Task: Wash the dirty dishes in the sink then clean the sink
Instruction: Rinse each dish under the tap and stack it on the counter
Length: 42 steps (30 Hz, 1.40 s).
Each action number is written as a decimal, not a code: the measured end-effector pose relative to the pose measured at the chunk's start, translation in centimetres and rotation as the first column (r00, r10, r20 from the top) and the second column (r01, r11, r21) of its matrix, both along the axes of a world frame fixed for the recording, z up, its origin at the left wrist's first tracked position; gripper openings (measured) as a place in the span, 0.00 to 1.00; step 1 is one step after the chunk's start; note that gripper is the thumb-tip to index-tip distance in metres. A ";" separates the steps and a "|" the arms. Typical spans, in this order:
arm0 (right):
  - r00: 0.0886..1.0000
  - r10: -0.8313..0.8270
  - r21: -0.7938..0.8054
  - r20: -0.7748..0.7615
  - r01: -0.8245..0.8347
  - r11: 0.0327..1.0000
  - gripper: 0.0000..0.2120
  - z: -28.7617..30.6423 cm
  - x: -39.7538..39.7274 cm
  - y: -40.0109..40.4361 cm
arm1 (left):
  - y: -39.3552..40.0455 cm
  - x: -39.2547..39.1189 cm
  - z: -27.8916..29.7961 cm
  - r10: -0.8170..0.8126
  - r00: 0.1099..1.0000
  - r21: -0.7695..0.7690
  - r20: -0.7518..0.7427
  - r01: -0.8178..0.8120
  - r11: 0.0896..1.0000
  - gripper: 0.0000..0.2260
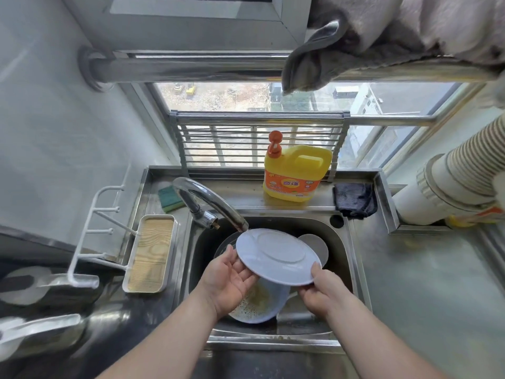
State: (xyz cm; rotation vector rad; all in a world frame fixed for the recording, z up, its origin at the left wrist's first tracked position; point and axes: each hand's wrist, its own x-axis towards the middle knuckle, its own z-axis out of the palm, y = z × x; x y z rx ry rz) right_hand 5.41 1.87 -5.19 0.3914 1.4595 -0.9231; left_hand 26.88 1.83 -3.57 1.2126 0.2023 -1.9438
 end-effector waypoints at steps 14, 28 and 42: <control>0.898 0.437 -0.156 -0.056 -0.440 0.884 0.10 1.5 6.2 0.5 | 1.9 5.9 -2.5 -0.061 0.951 0.243 0.304 -0.015 0.970 0.15; 0.838 0.423 -0.247 -0.344 -0.516 0.821 0.09 3.0 -7.1 3.2 | -1.2 -1.1 -1.5 -0.338 0.941 0.195 0.025 0.327 0.925 0.32; 0.990 0.128 -0.228 0.061 -0.111 0.967 0.20 0.8 -1.9 2.0 | -2.2 2.3 0.6 -0.117 0.973 0.010 0.198 0.117 0.993 0.36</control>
